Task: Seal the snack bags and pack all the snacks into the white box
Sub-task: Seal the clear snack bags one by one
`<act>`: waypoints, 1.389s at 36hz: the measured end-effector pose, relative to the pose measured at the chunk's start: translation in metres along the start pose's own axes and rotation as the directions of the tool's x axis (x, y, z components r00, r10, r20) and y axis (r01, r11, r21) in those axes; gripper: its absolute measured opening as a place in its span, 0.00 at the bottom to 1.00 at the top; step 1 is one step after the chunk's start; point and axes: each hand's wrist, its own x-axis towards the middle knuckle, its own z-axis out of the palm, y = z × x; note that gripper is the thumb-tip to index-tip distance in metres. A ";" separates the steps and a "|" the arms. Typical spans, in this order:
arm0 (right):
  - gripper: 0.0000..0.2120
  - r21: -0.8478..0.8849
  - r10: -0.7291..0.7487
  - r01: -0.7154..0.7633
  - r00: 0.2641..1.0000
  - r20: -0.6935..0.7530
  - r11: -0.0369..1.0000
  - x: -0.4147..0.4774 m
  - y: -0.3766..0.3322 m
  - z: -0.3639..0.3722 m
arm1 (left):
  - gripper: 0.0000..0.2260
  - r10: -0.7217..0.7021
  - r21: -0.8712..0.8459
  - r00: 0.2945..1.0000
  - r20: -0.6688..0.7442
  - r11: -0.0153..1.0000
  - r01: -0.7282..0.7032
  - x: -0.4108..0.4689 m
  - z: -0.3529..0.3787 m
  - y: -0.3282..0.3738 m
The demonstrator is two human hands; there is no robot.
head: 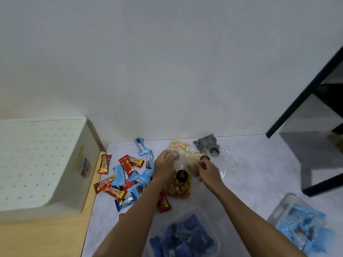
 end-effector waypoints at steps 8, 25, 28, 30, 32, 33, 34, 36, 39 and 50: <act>0.14 0.069 -0.247 0.243 0.968 0.047 0.967 -0.003 -0.032 -0.032 | 0.04 0.188 -0.105 0.982 0.007 0.977 -0.186 -0.011 -0.021 0.034; 0.10 0.187 -0.503 0.488 0.863 0.041 0.852 -0.016 -0.126 -0.146 | 0.05 0.508 -0.104 0.859 -0.068 0.852 -0.512 -0.023 -0.014 0.164; 0.11 0.184 -0.495 0.487 0.869 0.000 0.854 -0.023 -0.127 -0.157 | 0.06 0.521 -0.084 0.852 -0.047 0.848 -0.523 -0.029 -0.005 0.173; 0.10 0.184 -0.502 0.501 0.864 -0.048 0.845 -0.028 -0.126 -0.161 | 0.07 0.527 -0.076 0.848 -0.057 0.845 -0.530 -0.033 0.001 0.177; 0.08 0.182 -0.508 0.517 0.856 -0.097 0.836 -0.031 -0.124 -0.163 | 0.07 0.537 -0.069 0.841 -0.066 0.838 -0.541 -0.037 0.006 0.182; 0.07 0.179 -0.509 0.521 0.854 -0.112 0.835 -0.033 -0.124 -0.163 | 0.07 0.544 -0.064 0.837 -0.064 0.834 -0.547 -0.039 0.008 0.184; 0.06 0.172 -0.509 0.523 0.852 -0.120 0.835 -0.035 -0.123 -0.163 | 0.07 0.553 -0.055 0.831 -0.059 0.829 -0.556 -0.040 0.009 0.186; 0.07 0.150 -0.515 0.528 0.849 -0.117 0.836 -0.038 -0.123 -0.164 | 0.07 0.572 -0.034 0.820 -0.035 0.819 -0.573 -0.042 0.011 0.189; 0.07 0.100 -0.509 0.521 0.852 -0.121 0.848 -0.042 -0.123 -0.166 | 0.06 0.582 -0.028 0.813 0.012 0.813 -0.582 -0.044 0.011 0.193; 0.08 0.011 -0.517 0.521 0.849 -0.113 0.853 -0.050 -0.132 -0.169 | 0.08 0.598 -0.056 0.800 0.050 0.801 -0.595 -0.054 0.009 0.200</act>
